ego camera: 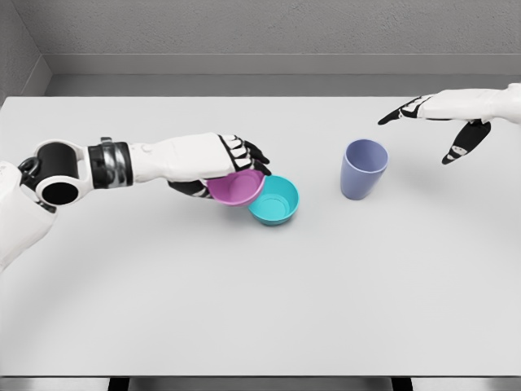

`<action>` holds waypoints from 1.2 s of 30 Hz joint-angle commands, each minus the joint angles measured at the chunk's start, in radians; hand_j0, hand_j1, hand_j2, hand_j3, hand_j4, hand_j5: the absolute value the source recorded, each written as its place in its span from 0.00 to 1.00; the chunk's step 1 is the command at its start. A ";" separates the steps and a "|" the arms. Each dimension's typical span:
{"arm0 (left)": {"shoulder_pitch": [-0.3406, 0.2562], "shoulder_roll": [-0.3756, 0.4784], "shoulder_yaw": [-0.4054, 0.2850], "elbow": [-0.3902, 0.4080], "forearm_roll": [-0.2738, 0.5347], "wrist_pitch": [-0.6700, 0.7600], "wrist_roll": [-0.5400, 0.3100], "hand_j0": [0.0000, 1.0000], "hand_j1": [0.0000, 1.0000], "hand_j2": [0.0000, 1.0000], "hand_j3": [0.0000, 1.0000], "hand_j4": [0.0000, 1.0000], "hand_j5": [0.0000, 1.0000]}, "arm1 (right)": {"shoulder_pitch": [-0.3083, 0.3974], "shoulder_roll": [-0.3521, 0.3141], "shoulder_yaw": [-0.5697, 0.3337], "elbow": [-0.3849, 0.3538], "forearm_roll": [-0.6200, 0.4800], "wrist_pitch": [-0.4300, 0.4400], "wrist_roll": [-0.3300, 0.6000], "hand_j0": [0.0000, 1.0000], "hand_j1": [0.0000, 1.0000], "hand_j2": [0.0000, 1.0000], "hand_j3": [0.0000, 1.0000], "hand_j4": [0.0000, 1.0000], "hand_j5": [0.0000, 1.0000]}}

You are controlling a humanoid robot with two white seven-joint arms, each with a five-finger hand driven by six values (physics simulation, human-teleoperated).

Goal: Stacking bowl and cup with both arms

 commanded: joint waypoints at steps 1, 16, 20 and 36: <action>-0.002 -0.013 0.001 0.004 -0.001 0.003 0.001 0.70 0.70 0.70 0.70 0.70 0.70 | 0.000 0.000 -0.002 0.000 -0.006 0.002 0.000 1.00 1.00 1.00 1.00 1.00 1.00; -0.037 -0.088 -0.032 0.067 -0.032 0.003 0.001 0.69 0.69 0.69 0.69 0.69 0.69 | 0.002 0.000 -0.001 0.000 -0.006 0.002 0.000 1.00 1.00 1.00 1.00 1.00 1.00; -0.052 -0.119 -0.052 0.095 -0.047 0.003 0.001 0.69 0.69 0.69 0.69 0.69 0.69 | 0.002 0.000 -0.001 0.000 -0.006 0.002 0.000 1.00 1.00 1.00 1.00 1.00 1.00; -0.098 -0.137 -0.093 0.116 -0.084 0.003 0.001 0.69 0.69 0.69 0.69 0.69 0.69 | 0.000 0.000 -0.001 0.000 -0.006 0.002 0.000 1.00 1.00 1.00 1.00 1.00 1.00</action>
